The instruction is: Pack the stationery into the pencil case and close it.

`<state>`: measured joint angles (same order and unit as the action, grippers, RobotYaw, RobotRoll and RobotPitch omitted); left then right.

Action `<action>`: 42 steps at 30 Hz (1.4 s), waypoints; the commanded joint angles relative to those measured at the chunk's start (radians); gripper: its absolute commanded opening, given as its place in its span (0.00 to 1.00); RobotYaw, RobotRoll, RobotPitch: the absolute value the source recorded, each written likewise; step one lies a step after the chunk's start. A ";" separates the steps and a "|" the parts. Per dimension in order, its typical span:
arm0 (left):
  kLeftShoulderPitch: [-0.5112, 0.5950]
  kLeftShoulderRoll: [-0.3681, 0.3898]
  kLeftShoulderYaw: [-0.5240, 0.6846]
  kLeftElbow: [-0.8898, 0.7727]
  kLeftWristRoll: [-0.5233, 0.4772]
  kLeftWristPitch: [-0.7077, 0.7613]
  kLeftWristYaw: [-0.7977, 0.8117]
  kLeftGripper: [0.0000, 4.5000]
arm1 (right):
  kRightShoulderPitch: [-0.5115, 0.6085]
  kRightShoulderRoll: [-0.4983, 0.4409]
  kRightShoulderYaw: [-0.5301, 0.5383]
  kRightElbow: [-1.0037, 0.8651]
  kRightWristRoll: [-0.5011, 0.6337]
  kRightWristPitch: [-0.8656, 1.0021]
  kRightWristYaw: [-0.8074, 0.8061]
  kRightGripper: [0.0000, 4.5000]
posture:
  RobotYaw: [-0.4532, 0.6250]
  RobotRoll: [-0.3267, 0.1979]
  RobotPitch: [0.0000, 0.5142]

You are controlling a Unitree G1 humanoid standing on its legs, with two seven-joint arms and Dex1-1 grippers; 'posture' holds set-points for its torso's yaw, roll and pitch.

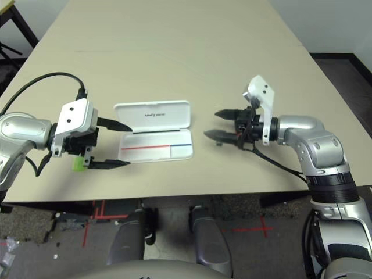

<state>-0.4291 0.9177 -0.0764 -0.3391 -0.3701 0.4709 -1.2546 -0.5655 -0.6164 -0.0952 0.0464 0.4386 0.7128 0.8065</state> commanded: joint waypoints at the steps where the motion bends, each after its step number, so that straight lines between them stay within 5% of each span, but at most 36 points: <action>1: -0.012 0.001 0.002 -0.004 -0.007 -0.001 0.006 1.00 | -0.034 0.041 -0.067 0.057 -0.048 0.105 -0.225 1.00 | 0.31 0.62 0.34; 8: -0.022 -0.008 -0.023 0.007 0.005 -0.012 0.007 1.00 | -0.054 0.076 -0.116 0.085 -0.078 0.278 -0.430 1.00 | 0.30 0.62 0.34; 31: -0.046 -0.005 -0.061 0.029 0.030 -0.041 -0.001 1.00 | 0.014 0.103 -0.061 0.063 -0.063 0.511 -0.442 1.00 | 0.30 0.62 0.32; 36: -0.038 -0.001 -0.060 0.026 0.031 -0.041 0.001 1.00 | 0.006 0.080 -0.060 0.068 -0.064 0.505 -0.425 0.71 | 0.30 0.62 0.33; 42: -0.024 0.013 -0.055 0.024 0.037 -0.045 -0.002 1.00 | -0.022 0.021 -0.033 0.068 -0.075 0.492 -0.375 0.19 | 0.30 0.62 0.33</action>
<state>-0.4636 0.9159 -0.1278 -0.3026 -0.3465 0.4336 -1.2497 -0.5852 -0.5739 -0.1413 0.1021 0.3746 1.1924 0.4234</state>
